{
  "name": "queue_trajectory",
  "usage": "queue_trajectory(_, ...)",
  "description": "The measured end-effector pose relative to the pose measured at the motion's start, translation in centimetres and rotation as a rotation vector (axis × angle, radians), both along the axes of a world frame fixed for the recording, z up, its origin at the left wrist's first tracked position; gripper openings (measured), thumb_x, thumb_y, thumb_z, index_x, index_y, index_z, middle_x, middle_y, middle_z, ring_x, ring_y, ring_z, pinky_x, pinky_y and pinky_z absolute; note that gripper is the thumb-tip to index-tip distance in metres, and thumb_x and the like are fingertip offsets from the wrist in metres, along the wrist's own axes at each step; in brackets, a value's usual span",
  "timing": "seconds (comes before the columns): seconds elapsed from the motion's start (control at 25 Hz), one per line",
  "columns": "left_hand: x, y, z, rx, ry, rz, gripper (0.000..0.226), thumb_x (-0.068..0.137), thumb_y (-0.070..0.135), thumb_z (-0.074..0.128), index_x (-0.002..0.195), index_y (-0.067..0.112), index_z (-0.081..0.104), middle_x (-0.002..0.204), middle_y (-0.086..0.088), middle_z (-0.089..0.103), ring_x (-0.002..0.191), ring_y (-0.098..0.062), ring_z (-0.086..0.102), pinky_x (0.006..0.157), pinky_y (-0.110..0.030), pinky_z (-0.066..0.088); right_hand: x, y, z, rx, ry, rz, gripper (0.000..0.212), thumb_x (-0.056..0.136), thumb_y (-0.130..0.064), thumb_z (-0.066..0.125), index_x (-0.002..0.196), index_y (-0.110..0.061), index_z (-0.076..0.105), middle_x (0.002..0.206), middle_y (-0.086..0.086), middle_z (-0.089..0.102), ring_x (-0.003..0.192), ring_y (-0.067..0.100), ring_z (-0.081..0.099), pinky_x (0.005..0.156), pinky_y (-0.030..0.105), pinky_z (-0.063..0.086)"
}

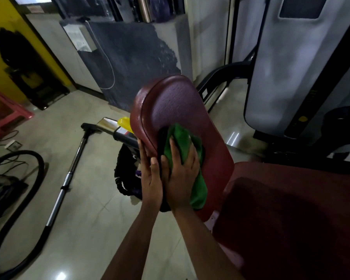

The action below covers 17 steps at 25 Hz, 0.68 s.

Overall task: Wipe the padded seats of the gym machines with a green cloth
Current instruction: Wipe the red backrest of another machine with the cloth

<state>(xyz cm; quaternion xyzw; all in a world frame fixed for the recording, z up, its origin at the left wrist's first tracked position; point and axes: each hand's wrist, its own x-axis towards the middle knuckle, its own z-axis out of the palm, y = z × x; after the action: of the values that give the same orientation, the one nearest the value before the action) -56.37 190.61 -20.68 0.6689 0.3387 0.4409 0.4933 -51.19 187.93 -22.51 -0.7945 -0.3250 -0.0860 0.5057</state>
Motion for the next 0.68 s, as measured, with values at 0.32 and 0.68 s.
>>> queue_trajectory(0.32,0.9,-0.4,-0.7,0.051,0.103,0.059,0.089,0.074,0.058,0.064,0.134,0.066,0.0,0.151,0.029,0.013,0.141,-0.019,0.031,0.109,-0.051,0.037,1.2,-4.0,-9.4,0.009,0.276,-0.207,0.052,0.098,-0.045,0.021,0.137,-0.018,0.043,0.143,0.015,0.041,0.133,0.028,0.033,0.107,0.041,0.031)
queue_trajectory(0.68,1.0,-0.5,-0.5,0.066,0.127,0.093,0.092,0.07,0.05,0.068,0.13,0.071,0.001,0.152,0.022,0.016,0.138,-0.021,0.035,0.111,-0.049,0.035,8.5,-4.8,-6.4,0.208,0.339,-0.137,0.048,0.097,-0.041,0.027,0.137,-0.022,0.045,0.143,0.008,0.044,0.129,0.025,0.044,0.106,0.042,0.038)
